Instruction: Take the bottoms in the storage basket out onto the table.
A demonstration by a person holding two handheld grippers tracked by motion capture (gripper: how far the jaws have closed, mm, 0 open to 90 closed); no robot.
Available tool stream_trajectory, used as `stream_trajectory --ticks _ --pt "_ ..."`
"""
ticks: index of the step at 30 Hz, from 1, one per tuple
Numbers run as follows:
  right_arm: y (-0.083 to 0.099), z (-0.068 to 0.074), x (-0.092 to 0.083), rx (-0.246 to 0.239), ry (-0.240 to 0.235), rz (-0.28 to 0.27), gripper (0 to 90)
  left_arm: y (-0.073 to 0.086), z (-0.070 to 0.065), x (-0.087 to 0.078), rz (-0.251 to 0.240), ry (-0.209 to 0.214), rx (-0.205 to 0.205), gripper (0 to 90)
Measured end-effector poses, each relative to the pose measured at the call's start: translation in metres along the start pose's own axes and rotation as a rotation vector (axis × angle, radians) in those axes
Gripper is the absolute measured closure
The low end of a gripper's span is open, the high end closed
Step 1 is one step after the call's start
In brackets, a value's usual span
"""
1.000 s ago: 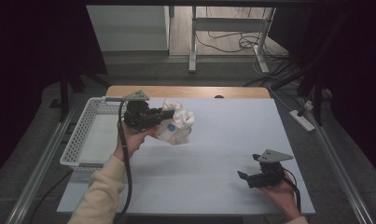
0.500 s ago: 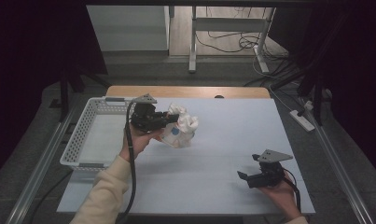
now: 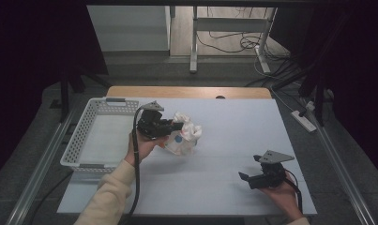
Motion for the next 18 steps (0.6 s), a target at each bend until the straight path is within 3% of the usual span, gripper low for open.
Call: stream_trajectory --ticks 18 --pt "0.000 0.000 0.000 0.003 0.001 0.003 7.7 0.022 -0.001 0.021 0.086 0.008 0.000 73.1"
Point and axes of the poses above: each handheld gripper's, and its own axes: x roughly forward along the jaws, y roughly out of its underside, z roughly to its left, the point moved 6 cm from there along x, roughly forward along the jaws, and after that the axes turned 14 degrees about -z, right-handed, at the moved point
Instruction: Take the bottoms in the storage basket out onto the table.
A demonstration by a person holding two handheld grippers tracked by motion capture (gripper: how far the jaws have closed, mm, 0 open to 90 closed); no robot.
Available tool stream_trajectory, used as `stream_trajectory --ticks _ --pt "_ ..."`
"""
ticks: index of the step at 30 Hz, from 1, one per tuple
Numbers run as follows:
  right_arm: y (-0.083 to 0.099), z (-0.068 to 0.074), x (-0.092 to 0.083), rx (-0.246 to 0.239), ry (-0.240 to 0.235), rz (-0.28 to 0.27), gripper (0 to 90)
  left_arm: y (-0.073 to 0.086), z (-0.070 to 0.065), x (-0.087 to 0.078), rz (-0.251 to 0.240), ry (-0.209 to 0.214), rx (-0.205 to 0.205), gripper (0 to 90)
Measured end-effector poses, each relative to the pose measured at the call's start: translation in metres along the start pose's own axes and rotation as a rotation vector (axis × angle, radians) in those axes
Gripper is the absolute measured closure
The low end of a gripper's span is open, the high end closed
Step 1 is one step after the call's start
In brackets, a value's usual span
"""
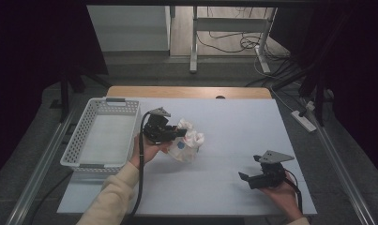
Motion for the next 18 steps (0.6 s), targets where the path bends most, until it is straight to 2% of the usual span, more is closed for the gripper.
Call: stream_trajectory --ticks 13,18 --pt "0.001 0.000 0.000 0.000 -0.004 0.006 7.7 0.019 0.000 0.021 0.066 0.001 -0.008 72.7" --pt "0.001 0.000 0.000 -0.001 -0.003 0.006 7.8 0.021 0.002 0.028 0.077 -0.005 -0.013 72.6"
Point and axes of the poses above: each handheld gripper's, and its own axes: x roughly forward along the jaws, y roughly out of its underside, z roughly to its left, the point moved 6 cm from there along x, roughly forward along the jaws, and after that the axes turned 14 degrees about -z, right-handed, at the moved point
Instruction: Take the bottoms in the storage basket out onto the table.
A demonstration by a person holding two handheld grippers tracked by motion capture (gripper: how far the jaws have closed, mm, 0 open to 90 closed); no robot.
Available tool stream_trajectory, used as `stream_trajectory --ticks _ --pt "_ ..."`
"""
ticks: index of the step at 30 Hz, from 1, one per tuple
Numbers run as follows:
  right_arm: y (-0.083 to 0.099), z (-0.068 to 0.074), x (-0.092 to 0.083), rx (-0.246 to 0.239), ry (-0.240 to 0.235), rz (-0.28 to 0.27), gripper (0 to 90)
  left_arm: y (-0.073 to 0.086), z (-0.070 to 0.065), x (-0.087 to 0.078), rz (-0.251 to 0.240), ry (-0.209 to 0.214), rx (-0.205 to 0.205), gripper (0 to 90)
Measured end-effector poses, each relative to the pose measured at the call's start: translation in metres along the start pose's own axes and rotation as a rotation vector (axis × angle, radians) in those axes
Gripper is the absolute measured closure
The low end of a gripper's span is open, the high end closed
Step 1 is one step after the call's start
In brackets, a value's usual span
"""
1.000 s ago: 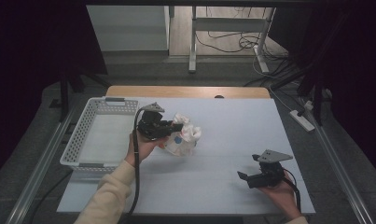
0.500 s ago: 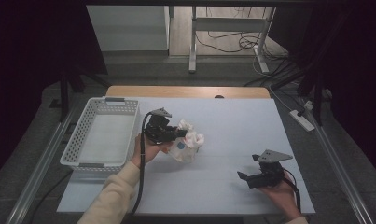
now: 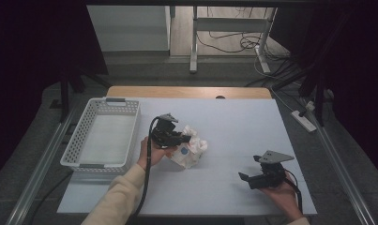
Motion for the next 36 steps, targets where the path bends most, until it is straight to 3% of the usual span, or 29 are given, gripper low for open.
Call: stream_trajectory --ticks 36 --pt "0.001 0.001 0.001 -0.001 -0.002 0.006 7.7 0.016 -0.001 0.048 0.108 -0.011 0.026 71.2"
Point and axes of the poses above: each handheld gripper's, and its own axes: x roughly forward along the jaws, y roughly out of its underside, z roughly to its left, the point moved 6 cm from there along x, roughly forward along the jaws, and after that the axes turned 14 degrees about -z, right-handed, at the moved point
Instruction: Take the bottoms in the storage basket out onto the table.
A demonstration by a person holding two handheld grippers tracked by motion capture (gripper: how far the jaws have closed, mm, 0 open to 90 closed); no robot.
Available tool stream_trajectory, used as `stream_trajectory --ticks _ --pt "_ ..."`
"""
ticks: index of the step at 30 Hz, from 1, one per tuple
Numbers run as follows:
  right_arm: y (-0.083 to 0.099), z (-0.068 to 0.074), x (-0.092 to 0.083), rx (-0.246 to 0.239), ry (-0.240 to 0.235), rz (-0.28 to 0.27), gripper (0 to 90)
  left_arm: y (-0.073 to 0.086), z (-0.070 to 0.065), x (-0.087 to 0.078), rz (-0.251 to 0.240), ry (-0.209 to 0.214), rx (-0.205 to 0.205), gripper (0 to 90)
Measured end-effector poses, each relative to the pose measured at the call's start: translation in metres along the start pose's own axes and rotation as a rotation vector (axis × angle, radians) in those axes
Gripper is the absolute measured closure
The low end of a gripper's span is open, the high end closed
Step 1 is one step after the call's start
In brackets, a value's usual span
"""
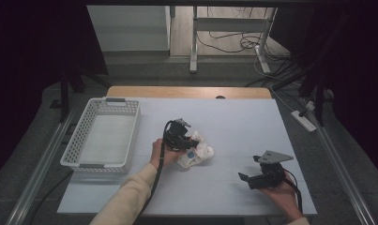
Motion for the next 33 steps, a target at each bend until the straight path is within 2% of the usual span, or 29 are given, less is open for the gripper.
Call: stream_trajectory --ticks 5,14,20,26,29,33 --pt "0.001 0.000 0.001 0.000 -0.001 0.004 7.7 0.003 0.003 0.008 0.012 -0.004 -0.014 70.9" --pt "0.001 0.000 0.001 -0.003 -0.007 0.009 7.7 0.005 0.004 0.014 0.035 -0.012 -0.009 70.3" --pt "0.001 0.000 0.001 -0.002 -0.003 0.008 7.7 0.006 0.001 0.022 0.041 -0.004 -0.007 68.8" --pt "0.001 0.000 0.001 -0.001 -0.003 0.006 7.7 0.006 0.001 0.022 0.041 0.005 -0.011 66.6" --pt "0.001 0.000 0.001 -0.002 -0.003 0.006 7.7 0.005 -0.001 0.020 0.040 -0.001 0.004 59.1" --pt "0.001 0.000 0.001 0.002 -0.001 0.004 7.7 0.001 -0.006 0.016 0.026 -0.023 0.036 42.3"
Point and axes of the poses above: each handheld gripper's, and its own axes: x roughly forward along the jaws, y roughly out of its underside, z roughly to its left, the point moved 6 cm from there along x, roughly forward along the jaws, and after that the axes turned 14 degrees about -z, right-handed, at the moved point
